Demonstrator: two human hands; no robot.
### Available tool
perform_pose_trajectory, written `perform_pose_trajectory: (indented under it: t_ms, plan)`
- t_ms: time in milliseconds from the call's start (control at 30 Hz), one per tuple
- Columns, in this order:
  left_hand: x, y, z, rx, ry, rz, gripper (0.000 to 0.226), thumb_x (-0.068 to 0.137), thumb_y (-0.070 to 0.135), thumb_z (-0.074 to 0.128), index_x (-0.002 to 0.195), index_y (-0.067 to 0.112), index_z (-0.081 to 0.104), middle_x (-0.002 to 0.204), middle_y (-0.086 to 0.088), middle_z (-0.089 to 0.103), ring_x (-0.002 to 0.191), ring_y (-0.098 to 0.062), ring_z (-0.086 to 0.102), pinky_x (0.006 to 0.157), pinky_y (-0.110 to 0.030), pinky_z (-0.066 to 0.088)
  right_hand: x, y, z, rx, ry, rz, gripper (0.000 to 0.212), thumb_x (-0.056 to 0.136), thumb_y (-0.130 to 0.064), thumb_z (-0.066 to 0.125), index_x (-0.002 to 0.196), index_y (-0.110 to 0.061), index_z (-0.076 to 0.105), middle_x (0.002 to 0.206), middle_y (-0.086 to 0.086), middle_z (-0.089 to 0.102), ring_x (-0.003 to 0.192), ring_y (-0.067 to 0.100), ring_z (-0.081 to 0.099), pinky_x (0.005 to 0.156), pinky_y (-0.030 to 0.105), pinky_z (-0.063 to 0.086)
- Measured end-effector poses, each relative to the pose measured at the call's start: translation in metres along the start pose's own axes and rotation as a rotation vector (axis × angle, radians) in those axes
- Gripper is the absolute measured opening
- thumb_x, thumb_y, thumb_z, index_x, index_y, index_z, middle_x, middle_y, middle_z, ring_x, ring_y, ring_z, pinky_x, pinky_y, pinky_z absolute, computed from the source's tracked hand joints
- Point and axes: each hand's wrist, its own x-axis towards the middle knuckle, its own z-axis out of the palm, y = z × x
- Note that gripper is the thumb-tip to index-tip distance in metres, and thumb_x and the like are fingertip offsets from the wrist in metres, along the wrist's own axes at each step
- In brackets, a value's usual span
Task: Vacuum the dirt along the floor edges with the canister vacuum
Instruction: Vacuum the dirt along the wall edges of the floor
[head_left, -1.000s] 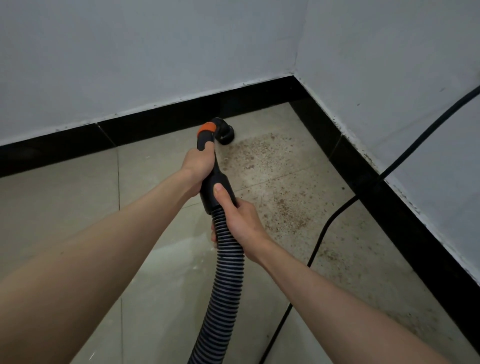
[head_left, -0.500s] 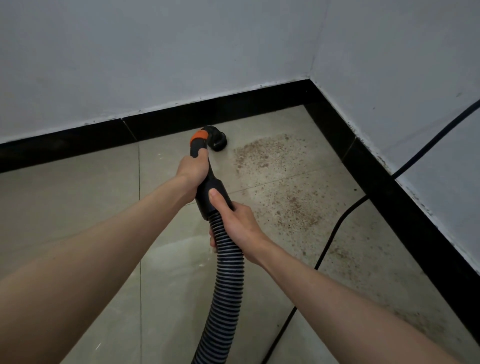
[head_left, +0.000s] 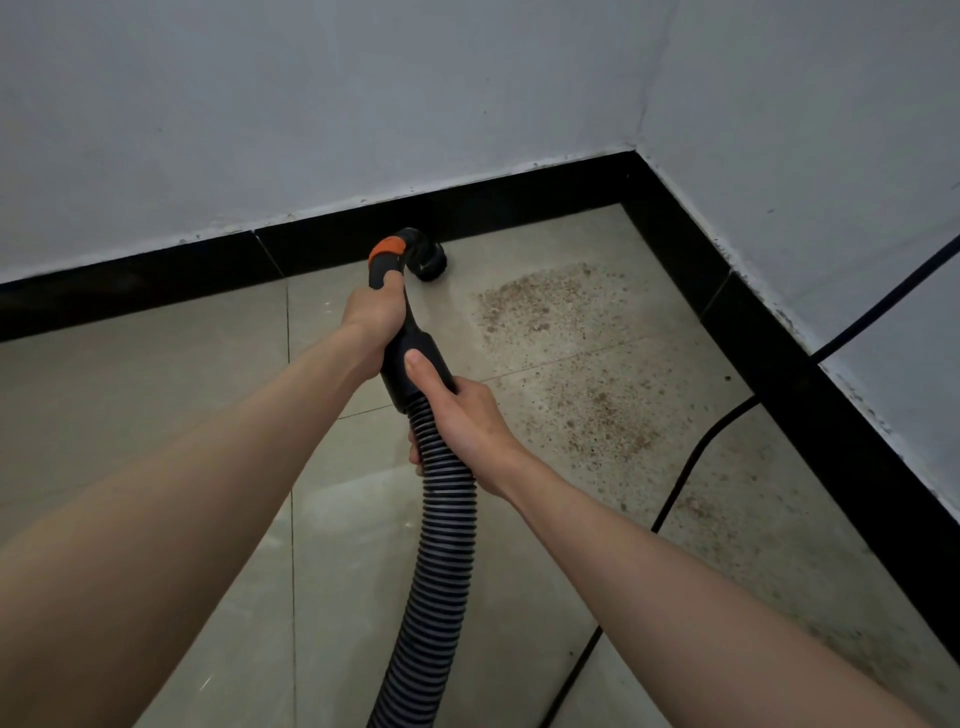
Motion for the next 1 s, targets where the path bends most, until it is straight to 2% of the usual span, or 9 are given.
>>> perform_pose_trajectory:
  t_ms: [267,567,1000]
  plan:
    - [-0.007,-0.012,0.009,0.041,-0.011,-0.018,0.04,0.098,0.037,0.036,0.118,0.004,0.047,0.076,-0.005,0.049,0.064,-0.017,0.049,0.055,-0.027,0.04,-0.007,0.015,-0.009,0.007,-0.001,0.035,0.049,0.09,-0.055,0.057,0.09,-0.006,0.057,0.063,0.009,0.06,0.045,0.018,0.059,0.05,0.028,0.053]
    - [-0.03,-0.015,0.037,0.047,-0.033,-0.013,0.032,0.099,0.038,0.036,0.101,0.008,0.048,0.073,-0.004,0.049,0.063,-0.017,0.048,0.058,-0.028,0.041,-0.031,0.023,-0.035,0.012,0.027,0.046,0.053,0.089,-0.055,0.058,0.095,-0.002,0.057,0.064,0.011,0.059,0.046,0.02,0.059,0.051,0.031,0.052]
    - [-0.049,-0.016,0.067,-0.083,-0.063,-0.034,0.036,0.099,0.041,0.037,0.107,0.007,0.047,0.075,-0.004,0.05,0.064,-0.017,0.051,0.056,-0.027,0.042,-0.049,0.023,-0.065,-0.021,0.105,0.048,0.051,0.088,-0.054,0.06,0.095,-0.004,0.058,0.062,0.008,0.06,0.046,0.019,0.06,0.05,0.03,0.053]
